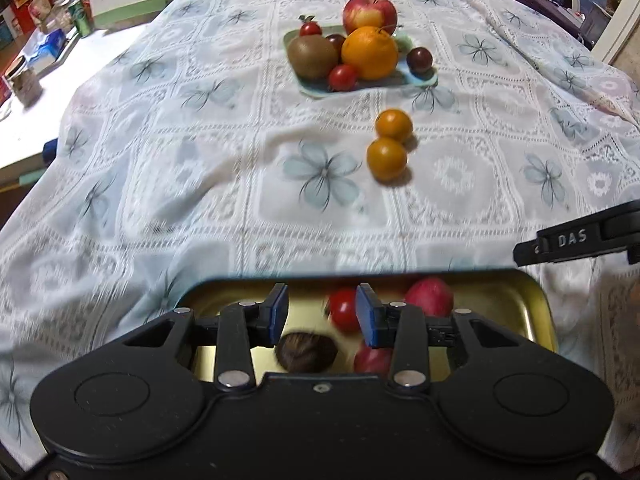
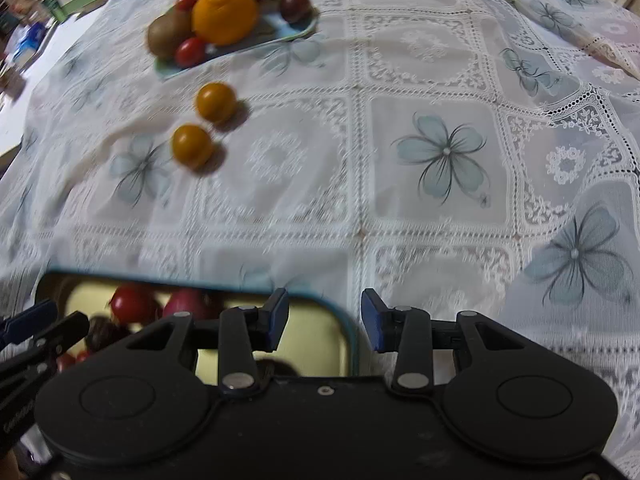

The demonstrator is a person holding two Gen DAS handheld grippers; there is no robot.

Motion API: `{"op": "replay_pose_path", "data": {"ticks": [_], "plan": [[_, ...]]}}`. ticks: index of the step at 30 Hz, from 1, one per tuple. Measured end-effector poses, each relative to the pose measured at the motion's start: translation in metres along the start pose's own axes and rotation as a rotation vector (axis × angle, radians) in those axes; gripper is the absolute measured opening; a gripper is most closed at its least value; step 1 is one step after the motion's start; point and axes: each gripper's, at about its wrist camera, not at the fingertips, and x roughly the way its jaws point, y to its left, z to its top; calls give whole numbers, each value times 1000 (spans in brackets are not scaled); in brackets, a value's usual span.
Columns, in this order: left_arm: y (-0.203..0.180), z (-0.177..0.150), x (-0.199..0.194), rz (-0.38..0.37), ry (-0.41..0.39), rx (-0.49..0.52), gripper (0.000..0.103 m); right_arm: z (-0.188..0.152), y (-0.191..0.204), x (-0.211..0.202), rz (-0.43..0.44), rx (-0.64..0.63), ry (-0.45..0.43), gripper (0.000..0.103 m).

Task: Organize fruits
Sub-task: 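Lift both open tools off the tray toward the orange cherry tomatoes, then grasp an orange cherry tomato with the left tool while the right grasps another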

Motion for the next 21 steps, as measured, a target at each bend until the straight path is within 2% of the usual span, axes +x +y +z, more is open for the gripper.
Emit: {"op": "replay_pose_path", "data": {"ticks": [7,14,18,21], "plan": [[-19,37,27,4,-3,13,47,23,-8,14,44,63,9,41],[-39,71,50,-10,-41,22,47,33,-14,16,46,93,1,41],[-48,83,63,-23,-44,20,47,33,-19,15,48,101,-5,41],[-56,87,73,-4,-44,38,47,34,-24,13,52,106,-8,41]]}}
